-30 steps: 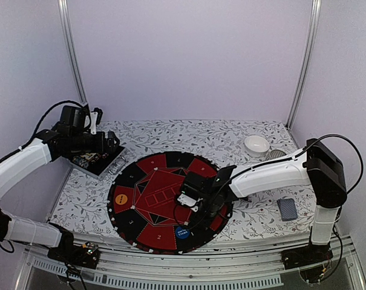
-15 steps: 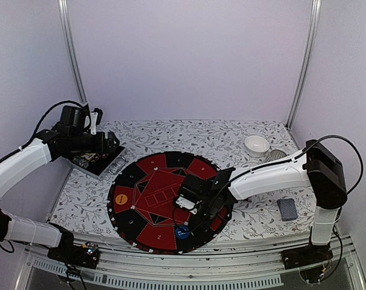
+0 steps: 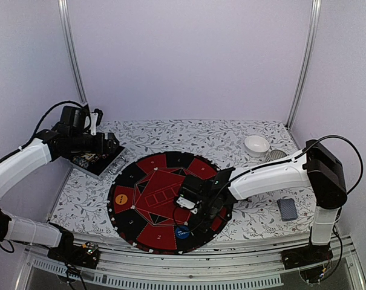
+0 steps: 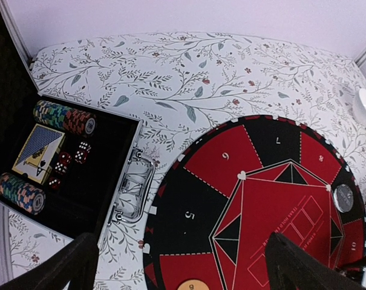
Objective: Distribute texas hold em gaming equipment
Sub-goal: Place the poker chips pile in the small blind area, then pick up the pile of poker chips from the chip case.
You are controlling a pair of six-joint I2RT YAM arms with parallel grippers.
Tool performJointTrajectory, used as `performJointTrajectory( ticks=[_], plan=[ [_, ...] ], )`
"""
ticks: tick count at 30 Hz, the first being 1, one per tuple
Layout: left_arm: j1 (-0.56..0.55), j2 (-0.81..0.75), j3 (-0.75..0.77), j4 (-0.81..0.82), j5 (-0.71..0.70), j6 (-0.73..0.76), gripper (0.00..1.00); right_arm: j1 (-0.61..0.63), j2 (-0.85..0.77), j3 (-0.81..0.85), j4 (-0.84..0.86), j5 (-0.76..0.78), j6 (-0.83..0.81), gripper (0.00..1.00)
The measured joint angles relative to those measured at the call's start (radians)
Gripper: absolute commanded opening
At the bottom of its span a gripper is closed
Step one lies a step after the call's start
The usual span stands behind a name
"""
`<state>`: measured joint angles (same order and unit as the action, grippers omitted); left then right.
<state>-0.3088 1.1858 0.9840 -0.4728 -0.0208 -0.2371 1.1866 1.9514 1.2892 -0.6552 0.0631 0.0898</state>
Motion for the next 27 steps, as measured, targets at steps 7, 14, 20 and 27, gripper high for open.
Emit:
performJointTrajectory(
  ticks=[7, 14, 20, 27],
  plan=[
    [0.009, 0.001, 0.000, -0.003, 0.000, 0.000, 0.98, 0.000, 0.000, 0.015, -0.028, 0.008, -0.002, 0.99],
    [0.052, 0.044, 0.002, -0.002, 0.011, 0.013, 0.98, 0.000, -0.032, 0.054, -0.048, 0.014, -0.020, 0.99],
    [0.170, 0.146, 0.071, -0.023, -0.010, 0.035, 0.98, -0.017, -0.157, 0.065, -0.047, 0.035, -0.051, 0.99],
    [0.292, 0.303, 0.166, -0.087, -0.173, 0.070, 0.63, -0.123, -0.338, -0.037, 0.023, 0.035, -0.103, 0.99]
  ],
)
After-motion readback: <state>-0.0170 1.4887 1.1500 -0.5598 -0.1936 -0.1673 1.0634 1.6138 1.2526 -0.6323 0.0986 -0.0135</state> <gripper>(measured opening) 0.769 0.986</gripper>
